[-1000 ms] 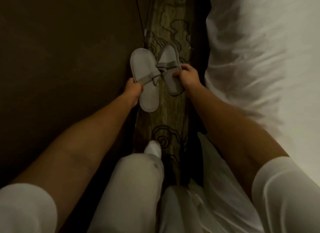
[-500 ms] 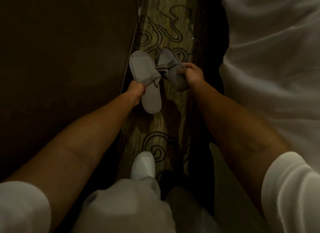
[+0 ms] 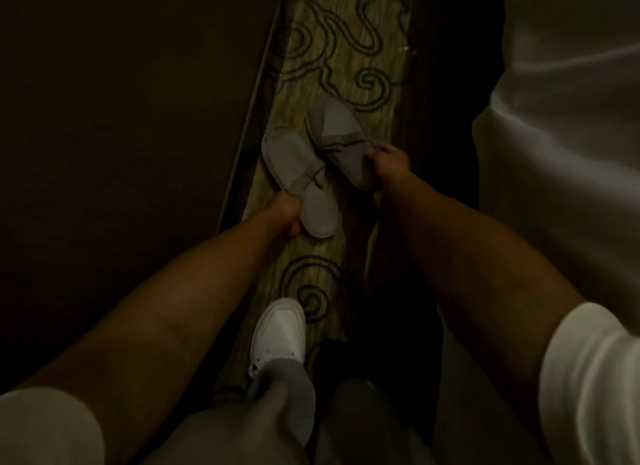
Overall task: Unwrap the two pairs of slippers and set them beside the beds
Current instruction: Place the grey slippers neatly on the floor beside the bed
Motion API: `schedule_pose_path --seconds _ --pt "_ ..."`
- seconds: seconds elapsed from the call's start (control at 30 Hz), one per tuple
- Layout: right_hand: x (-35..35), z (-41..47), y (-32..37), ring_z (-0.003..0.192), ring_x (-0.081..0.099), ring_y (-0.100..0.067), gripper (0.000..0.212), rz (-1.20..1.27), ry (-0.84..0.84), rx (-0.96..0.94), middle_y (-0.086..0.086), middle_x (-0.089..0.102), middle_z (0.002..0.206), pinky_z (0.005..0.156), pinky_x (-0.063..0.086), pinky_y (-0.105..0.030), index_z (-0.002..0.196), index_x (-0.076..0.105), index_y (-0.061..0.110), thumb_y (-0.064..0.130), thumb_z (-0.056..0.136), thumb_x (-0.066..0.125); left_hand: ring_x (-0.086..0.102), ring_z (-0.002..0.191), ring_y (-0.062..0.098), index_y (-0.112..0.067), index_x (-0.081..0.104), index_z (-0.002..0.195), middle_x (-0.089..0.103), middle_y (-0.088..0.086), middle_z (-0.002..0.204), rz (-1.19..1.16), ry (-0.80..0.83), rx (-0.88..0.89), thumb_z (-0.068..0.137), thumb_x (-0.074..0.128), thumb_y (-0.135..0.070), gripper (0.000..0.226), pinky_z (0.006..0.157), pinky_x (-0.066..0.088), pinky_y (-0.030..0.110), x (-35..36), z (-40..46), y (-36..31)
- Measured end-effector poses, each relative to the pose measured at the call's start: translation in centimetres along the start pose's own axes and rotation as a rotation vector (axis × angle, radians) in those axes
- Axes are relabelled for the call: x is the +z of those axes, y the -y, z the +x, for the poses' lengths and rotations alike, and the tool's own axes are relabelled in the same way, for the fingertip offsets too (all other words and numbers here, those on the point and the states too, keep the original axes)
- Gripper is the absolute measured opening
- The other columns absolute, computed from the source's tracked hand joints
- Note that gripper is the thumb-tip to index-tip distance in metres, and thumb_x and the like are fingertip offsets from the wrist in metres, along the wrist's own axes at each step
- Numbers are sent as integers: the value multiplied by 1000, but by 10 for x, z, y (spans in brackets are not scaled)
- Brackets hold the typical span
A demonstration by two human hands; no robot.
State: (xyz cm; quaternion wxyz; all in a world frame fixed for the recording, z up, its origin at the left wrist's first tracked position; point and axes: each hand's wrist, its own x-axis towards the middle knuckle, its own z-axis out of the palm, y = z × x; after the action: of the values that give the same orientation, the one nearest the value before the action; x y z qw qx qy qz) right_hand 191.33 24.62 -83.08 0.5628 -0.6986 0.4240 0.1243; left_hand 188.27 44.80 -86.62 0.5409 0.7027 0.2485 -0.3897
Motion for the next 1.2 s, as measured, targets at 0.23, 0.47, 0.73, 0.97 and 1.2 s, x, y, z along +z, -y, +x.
schedule_pose_path --seconds 0.23,0.47,0.73,0.97,1.2 --pt "13 -12 -16 137 47 -36 58 -427 -210 -56 -18 45 151 112 41 -44 149 39 6 19 95 58 58 117 37 -5 57 128 58 20 133 1211 -157 386 106 39 -38 44 85 45 37 -23 3 -44" --pt "43 -53 -48 127 55 -34 56 -808 12 -217 -15 56 139 104 47 -44 138 50 11 41 93 64 34 141 40 -28 38 152 32 16 157 1470 -27 735 92 64 -33 65 109 36 52 3 39 -103" --pt "79 -66 -88 132 43 -39 113 -1265 84 -395 -17 43 148 104 38 -57 158 18 16 57 73 80 55 115 39 -35 38 152 38 15 143 1899 55 875 99 55 -35 55 83 53 44 14 60 -113" --pt "70 -67 -96 137 39 -34 93 -1267 67 -438 -14 39 154 111 30 -64 159 17 14 44 87 69 65 95 34 -13 53 133 46 17 137 1807 -132 915 95 57 -30 41 62 36 36 28 57 -98" --pt "68 -58 -100 132 42 -33 88 -1072 9 -385 -8 43 145 109 34 -56 153 28 23 36 80 75 56 109 36 -11 58 123 56 13 121 1841 -188 1020 95 52 -26 32 76 43 41 24 69 -93"
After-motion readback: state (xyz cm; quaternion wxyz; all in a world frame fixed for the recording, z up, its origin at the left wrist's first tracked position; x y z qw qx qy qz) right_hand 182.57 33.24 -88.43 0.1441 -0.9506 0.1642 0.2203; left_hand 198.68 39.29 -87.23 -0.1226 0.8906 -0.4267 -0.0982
